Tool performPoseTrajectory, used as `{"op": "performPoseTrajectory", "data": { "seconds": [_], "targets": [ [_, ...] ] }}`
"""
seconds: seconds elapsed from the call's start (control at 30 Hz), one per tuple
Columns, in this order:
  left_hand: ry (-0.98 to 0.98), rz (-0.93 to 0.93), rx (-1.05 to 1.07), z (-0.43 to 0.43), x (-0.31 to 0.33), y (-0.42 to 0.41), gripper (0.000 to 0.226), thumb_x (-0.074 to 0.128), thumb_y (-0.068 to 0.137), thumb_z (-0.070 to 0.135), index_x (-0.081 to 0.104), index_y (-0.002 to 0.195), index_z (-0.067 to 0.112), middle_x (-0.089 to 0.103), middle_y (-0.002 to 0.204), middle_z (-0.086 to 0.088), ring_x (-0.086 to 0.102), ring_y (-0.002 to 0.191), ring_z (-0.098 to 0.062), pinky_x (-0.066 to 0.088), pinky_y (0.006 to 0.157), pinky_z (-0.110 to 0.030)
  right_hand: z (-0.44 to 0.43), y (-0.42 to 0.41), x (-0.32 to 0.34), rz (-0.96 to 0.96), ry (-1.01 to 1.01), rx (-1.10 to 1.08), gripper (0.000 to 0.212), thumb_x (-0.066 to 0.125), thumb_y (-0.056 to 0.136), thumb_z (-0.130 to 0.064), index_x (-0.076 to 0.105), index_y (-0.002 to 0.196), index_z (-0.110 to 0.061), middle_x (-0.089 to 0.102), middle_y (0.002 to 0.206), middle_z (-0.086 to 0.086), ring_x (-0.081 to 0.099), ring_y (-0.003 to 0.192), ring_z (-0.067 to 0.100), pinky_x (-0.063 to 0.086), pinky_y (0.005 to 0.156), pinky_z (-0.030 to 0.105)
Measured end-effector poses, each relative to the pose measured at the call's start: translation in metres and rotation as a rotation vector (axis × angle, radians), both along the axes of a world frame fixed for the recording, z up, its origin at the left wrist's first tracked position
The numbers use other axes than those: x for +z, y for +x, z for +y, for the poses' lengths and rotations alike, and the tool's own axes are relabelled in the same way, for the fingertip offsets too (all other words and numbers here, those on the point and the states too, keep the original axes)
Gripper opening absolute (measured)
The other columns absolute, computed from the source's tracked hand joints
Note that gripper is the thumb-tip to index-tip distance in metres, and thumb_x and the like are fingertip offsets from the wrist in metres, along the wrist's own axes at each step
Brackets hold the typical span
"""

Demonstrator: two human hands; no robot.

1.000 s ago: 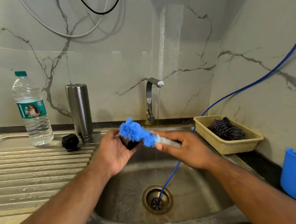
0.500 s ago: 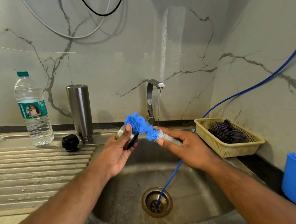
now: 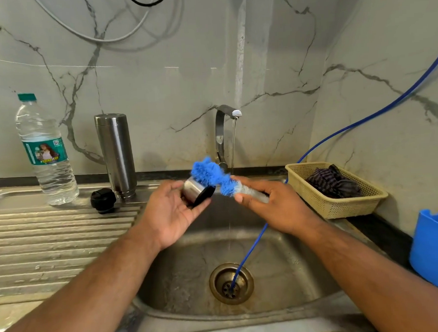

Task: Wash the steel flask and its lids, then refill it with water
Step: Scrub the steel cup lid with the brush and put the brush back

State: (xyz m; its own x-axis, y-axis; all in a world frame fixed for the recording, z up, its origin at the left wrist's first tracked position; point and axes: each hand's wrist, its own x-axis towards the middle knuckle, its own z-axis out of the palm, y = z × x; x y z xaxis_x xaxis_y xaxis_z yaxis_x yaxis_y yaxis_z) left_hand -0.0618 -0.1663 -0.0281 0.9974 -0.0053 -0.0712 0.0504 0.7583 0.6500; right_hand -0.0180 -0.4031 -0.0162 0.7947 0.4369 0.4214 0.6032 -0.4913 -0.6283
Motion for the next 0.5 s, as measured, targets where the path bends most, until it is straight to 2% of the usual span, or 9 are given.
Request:
{"op": "performPoseTrajectory", "data": {
  "seconds": [0.1,0.2,0.27,0.33,0.4,0.5],
  "targets": [
    [0.043,-0.034,0.025,0.0022,0.0006,0.0026,0.046,0.058,0.095,0.014,0.051,0.138,-0.004,0.063,0.133,-0.029,0.065,0.122,-0.037,0.052,0.101,-0.048,-0.002,-0.002,0.0027,0.015,0.026,-0.007,0.041,0.07,0.094,-0.045,0.062,0.134,-0.049,0.065,0.124,-0.034,0.056,0.116,-0.017,0.045,0.104,0.014],
    [0.159,-0.061,0.063,0.0006,0.0005,0.0047,0.053,0.07,0.083,0.025,0.059,0.128,-0.001,0.067,0.13,-0.024,0.069,0.116,-0.03,0.059,0.094,-0.044,-0.0016,-0.0043,0.0073,0.01,0.067,0.012,0.04,0.071,0.095,-0.04,0.061,0.133,-0.05,0.061,0.115,-0.044,0.054,0.112,-0.024,0.041,0.097,0.002],
    [0.196,-0.077,0.086,-0.0003,-0.0002,0.0045,0.072,0.085,0.067,0.035,0.061,0.125,0.001,0.069,0.128,-0.022,0.069,0.117,-0.029,0.06,0.093,-0.042,0.0003,-0.007,0.0088,0.024,0.063,0.039,0.041,0.071,0.095,-0.038,0.062,0.134,-0.046,0.062,0.117,-0.042,0.054,0.113,-0.023,0.043,0.098,0.004],
    [0.203,-0.107,0.098,0.0012,-0.0027,0.0066,0.101,0.099,0.044,0.045,0.061,0.127,0.003,0.069,0.128,-0.021,0.067,0.12,-0.031,0.059,0.095,-0.04,0.0037,-0.0081,0.0075,0.053,0.054,0.079,0.042,0.071,0.095,-0.034,0.063,0.136,-0.041,0.064,0.124,-0.036,0.056,0.116,-0.019,0.044,0.101,0.008],
    [0.19,-0.088,0.139,-0.0007,-0.0036,0.0072,0.111,0.098,0.038,0.051,0.059,0.129,0.001,0.07,0.125,-0.021,0.069,0.116,-0.031,0.061,0.09,-0.039,0.0055,-0.0074,0.0061,0.03,0.041,0.05,0.041,0.071,0.095,-0.038,0.063,0.134,-0.046,0.065,0.119,-0.038,0.057,0.113,-0.019,0.046,0.1,0.011],
    [0.172,-0.022,0.215,-0.0048,-0.0019,0.0089,0.093,0.075,0.06,0.057,0.056,0.132,0.001,0.074,0.116,-0.02,0.074,0.106,-0.029,0.064,0.081,-0.037,0.0047,-0.0068,0.0045,0.045,-0.002,0.071,0.043,0.07,0.095,-0.041,0.06,0.136,-0.047,0.063,0.126,-0.036,0.055,0.117,-0.019,0.046,0.103,0.013]
  ]
}}
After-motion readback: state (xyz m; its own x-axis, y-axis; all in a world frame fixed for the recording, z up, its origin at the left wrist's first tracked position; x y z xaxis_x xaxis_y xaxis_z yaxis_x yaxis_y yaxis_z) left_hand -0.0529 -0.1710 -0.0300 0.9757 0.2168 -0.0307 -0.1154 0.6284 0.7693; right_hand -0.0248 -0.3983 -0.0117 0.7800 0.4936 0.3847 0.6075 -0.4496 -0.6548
